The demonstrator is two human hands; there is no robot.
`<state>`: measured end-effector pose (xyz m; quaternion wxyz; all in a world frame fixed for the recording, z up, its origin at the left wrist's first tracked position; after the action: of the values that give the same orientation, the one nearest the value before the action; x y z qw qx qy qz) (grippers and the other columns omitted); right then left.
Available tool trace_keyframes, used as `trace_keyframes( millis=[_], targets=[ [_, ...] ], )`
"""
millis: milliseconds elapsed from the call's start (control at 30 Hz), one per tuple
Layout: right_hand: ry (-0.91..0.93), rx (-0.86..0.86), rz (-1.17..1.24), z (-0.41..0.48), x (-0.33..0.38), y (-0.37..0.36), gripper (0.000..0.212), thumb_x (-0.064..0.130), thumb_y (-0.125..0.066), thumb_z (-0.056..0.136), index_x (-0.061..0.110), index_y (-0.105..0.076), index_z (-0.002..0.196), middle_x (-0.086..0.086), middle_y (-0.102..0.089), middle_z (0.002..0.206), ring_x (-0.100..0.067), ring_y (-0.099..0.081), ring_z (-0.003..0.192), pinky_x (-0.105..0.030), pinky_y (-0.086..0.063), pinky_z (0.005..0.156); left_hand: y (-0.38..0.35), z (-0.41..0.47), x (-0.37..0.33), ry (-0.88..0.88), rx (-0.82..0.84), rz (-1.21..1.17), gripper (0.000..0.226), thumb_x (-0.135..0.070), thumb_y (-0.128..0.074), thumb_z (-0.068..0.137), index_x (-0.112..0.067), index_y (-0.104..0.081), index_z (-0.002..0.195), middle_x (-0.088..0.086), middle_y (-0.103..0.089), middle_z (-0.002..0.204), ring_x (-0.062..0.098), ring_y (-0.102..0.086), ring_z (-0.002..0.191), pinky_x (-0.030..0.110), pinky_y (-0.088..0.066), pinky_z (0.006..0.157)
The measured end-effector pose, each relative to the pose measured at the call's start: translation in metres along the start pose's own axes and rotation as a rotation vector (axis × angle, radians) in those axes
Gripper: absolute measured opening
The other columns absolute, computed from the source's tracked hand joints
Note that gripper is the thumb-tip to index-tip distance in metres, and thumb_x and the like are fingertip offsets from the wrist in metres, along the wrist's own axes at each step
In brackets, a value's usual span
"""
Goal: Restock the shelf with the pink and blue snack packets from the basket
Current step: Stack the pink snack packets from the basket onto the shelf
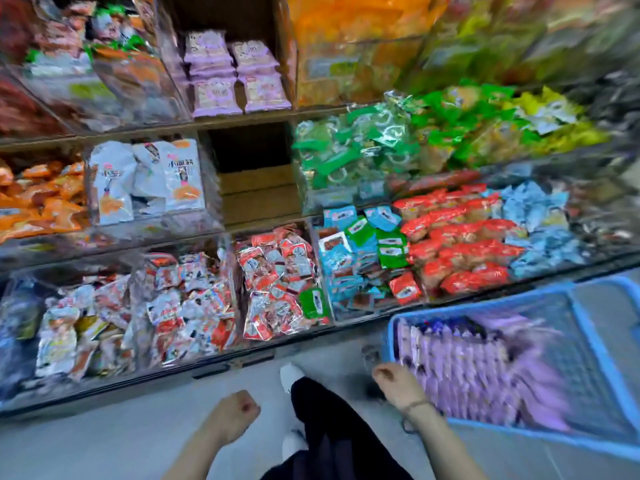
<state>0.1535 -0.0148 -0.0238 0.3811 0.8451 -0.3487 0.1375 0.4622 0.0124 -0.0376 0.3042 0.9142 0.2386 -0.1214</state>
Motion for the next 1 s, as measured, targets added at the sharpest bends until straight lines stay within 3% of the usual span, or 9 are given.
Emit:
trace_keyframes(
  millis=[67, 167, 333, 433, 567, 700, 800, 900, 1000],
  targets=[
    [-0.089, -0.026, -0.005, -0.023, -0.042, 0.0, 0.025, 0.013, -0.049, 0.094, 0.017, -0.048, 0.07, -0.014, -0.054, 0.086, -0.014, -0.048, 0.083, -0.027, -0.031, 0.068, -0.027, -0.007, 0.001, 0.007, 0.04, 0.046, 0.016, -0.028, -0.046, 0.095, -0.016, -0.05, 0.085, -0.001, -0.056, 0.094, 0.013, -0.051, 0.085, 0.021, -0.034, 0.067],
    [-0.236, -0.127, 0.103, -0.054, -0.098, 0.013, 0.02, 0.013, -0.049, 0.092, 0.009, -0.056, 0.073, -0.014, -0.051, 0.079, -0.016, -0.045, 0.077, -0.029, -0.033, 0.066, -0.064, -0.015, -0.008, -0.026, 0.105, 0.063, 0.017, -0.027, -0.046, 0.096, -0.016, -0.052, 0.084, -0.004, -0.055, 0.093, 0.011, -0.052, 0.086, 0.015, -0.034, 0.063],
    [-0.374, -0.29, 0.203, -0.08, -0.166, 0.044, 0.029, 0.004, -0.049, 0.091, 0.008, -0.051, 0.062, -0.015, -0.051, 0.075, -0.021, -0.048, 0.078, -0.029, -0.028, 0.064, -0.09, -0.015, -0.052, -0.069, 0.109, 0.01, 0.015, -0.022, -0.047, 0.094, -0.013, -0.05, 0.081, -0.001, -0.056, 0.089, 0.014, -0.053, 0.08, 0.02, -0.037, 0.065],
    [-0.431, -0.339, 0.255, -0.083, -0.195, 0.064, 0.018, 0.003, -0.05, 0.091, -0.009, -0.064, 0.091, -0.026, -0.063, 0.093, -0.03, -0.059, 0.093, -0.034, -0.038, 0.075, -0.1, -0.009, -0.091, -0.127, 0.047, 0.059, 0.008, -0.022, -0.048, 0.094, -0.017, -0.052, 0.089, 0.0, -0.059, 0.094, 0.015, -0.053, 0.085, 0.018, -0.037, 0.064],
    [-0.431, -0.398, 0.312, -0.075, -0.228, 0.104, 0.022, 0.005, -0.052, 0.09, -0.011, -0.061, 0.103, -0.026, -0.062, 0.098, -0.026, -0.053, 0.088, -0.034, -0.04, 0.082, -0.137, 0.003, -0.158, -0.248, 0.079, 0.231, 0.023, -0.027, -0.047, 0.094, -0.019, -0.052, 0.114, 0.004, -0.061, 0.118, 0.018, -0.054, 0.109, 0.02, -0.04, 0.084],
    [-0.448, -0.437, 0.378, -0.055, -0.264, 0.155, 0.026, 0.01, -0.056, 0.089, -0.007, -0.057, 0.108, -0.026, -0.062, 0.11, -0.036, -0.056, 0.106, -0.036, -0.039, 0.087, -0.179, 0.014, -0.233, -0.293, 0.042, 0.223, 0.048, -0.028, -0.046, 0.095, -0.013, -0.038, 0.14, 0.006, -0.043, 0.143, 0.017, -0.04, 0.131, 0.018, -0.03, 0.102],
    [-0.431, -0.397, 0.452, -0.034, -0.282, 0.19, 0.028, 0.016, -0.063, 0.087, 0.004, -0.05, 0.108, -0.019, -0.057, 0.105, -0.03, -0.055, 0.101, -0.036, -0.039, 0.088, -0.212, 0.022, -0.282, -0.269, 0.009, 0.3, 0.06, -0.031, -0.045, 0.094, -0.014, -0.025, 0.148, 0.006, -0.03, 0.152, 0.021, -0.029, 0.139, 0.028, -0.029, 0.11],
    [-0.364, -0.383, 0.399, -0.009, -0.292, 0.219, 0.061, 0.017, -0.073, 0.079, -0.006, -0.044, 0.127, -0.025, -0.053, 0.124, -0.035, -0.052, 0.115, -0.035, -0.039, 0.092, -0.239, 0.032, -0.325, -0.269, -0.009, 0.441, 0.071, -0.034, -0.046, 0.093, -0.016, -0.011, 0.152, 0.004, -0.008, 0.16, 0.022, -0.011, 0.146, 0.038, -0.024, 0.115],
    [-0.306, -0.316, 0.255, 0.013, -0.287, 0.229, 0.1, 0.026, -0.076, 0.076, 0.003, -0.011, 0.148, -0.022, -0.034, 0.146, -0.034, -0.043, 0.128, -0.036, -0.038, 0.098, -0.253, 0.042, -0.354, -0.212, -0.047, 0.43, 0.073, -0.033, -0.046, 0.093, -0.022, -0.005, 0.153, 0.0, 0.005, 0.161, 0.023, 0.002, 0.148, 0.043, -0.017, 0.117]
  ],
)
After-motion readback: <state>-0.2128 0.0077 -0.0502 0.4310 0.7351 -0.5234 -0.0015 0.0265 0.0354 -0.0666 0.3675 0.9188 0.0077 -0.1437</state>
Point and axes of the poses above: each hand's wrist, its own z-axis towards the middle knuckle, its own y-axis out of the back of the hand, x = y × z, the point moved 6 cm from there along z, towards the middle knuckle
